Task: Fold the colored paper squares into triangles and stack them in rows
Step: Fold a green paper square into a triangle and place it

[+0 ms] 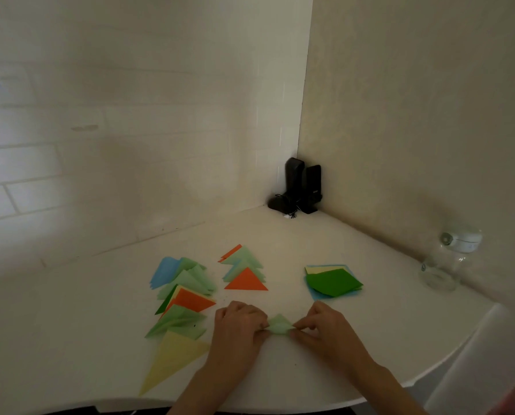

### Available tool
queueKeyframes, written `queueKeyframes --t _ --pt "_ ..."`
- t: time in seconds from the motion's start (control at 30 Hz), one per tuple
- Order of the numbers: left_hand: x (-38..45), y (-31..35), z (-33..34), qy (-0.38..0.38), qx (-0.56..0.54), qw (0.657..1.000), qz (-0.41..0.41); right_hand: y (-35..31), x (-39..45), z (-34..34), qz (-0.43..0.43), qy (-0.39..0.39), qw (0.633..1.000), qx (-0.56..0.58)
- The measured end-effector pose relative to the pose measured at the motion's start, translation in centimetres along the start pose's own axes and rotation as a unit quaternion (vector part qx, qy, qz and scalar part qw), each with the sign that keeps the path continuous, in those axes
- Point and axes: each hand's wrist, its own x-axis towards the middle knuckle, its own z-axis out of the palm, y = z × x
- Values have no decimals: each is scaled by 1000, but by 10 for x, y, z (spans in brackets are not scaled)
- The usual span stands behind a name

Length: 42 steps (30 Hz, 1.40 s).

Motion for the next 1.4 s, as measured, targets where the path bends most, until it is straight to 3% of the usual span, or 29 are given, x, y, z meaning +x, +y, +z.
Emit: queueKeyframes --t 0.1,0.43,0.63,0.8,1.13,1.3,1.4 --pt "0 -4 1 -40 -8 998 -55 0 -3 6 29 39 998 31" --pt "7 5 18 -4 -6 993 -120 -6 -5 20 117 117 985 41" --pt "12 8 20 -13 19 990 -136 -12 -3 22 140 105 985 1" --pt "14 1 17 -22 -34 987 -154 -8 1 17 143 58 987 52" --pt "6 -14 11 -12 -168 980 -108 0 -6 -1 98 1 984 149" --pt "-3 8 13 42 -76 994 -70 1 -12 7 81 38 987 134" --pt "1 32 11 -10 11 995 -99 1 -14 12 60 57 990 114"
